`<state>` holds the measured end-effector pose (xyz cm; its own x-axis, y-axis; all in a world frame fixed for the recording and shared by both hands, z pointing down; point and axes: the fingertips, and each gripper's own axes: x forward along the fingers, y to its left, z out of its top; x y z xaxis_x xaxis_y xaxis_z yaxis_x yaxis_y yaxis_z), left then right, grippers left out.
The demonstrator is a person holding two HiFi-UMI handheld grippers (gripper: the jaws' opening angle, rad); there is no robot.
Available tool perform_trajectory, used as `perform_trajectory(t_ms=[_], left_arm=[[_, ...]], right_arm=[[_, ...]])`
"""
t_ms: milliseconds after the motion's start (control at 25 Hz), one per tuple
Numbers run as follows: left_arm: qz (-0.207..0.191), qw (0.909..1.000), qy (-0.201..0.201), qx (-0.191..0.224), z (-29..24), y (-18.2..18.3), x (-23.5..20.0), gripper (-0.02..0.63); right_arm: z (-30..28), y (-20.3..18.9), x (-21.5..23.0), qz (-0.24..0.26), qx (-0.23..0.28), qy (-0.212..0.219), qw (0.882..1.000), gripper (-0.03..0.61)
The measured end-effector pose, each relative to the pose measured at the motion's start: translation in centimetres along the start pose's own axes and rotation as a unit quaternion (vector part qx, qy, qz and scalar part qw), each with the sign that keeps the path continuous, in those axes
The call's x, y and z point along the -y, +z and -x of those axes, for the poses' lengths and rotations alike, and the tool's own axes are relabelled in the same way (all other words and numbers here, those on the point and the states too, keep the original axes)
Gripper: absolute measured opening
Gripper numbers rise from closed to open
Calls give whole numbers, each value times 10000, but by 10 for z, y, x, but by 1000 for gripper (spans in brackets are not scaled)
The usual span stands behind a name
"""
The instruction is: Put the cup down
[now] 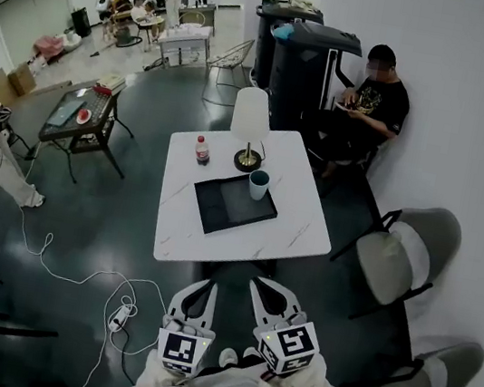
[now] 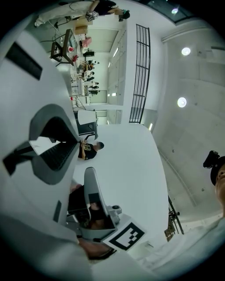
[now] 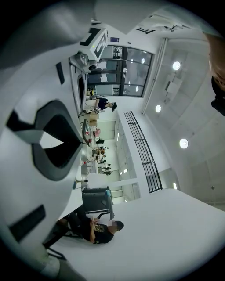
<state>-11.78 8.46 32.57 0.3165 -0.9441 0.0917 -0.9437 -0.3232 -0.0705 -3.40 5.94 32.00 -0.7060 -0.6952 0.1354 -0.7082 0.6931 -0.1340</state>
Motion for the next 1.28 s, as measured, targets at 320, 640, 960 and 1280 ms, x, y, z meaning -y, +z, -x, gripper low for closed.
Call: perform_trajectory(t_ms=[320,640,960,1280], left_arm=[[-14,9995,209,-253,-21,-4,3,11],[-132,9990,198,-381,-42,-4,19,11],[-221,9988,246,-350,-52,0,25,11],[-263,9983,261,-448,-54,-6,24,11]], right_arm=[[-1,0,22,90,-73,18,9999,5],[1,4,47,31,53,40,10000,5],[1,3,55,67,60,120,9999,5],[-3,-2,51,67,-15,175,9998,5]])
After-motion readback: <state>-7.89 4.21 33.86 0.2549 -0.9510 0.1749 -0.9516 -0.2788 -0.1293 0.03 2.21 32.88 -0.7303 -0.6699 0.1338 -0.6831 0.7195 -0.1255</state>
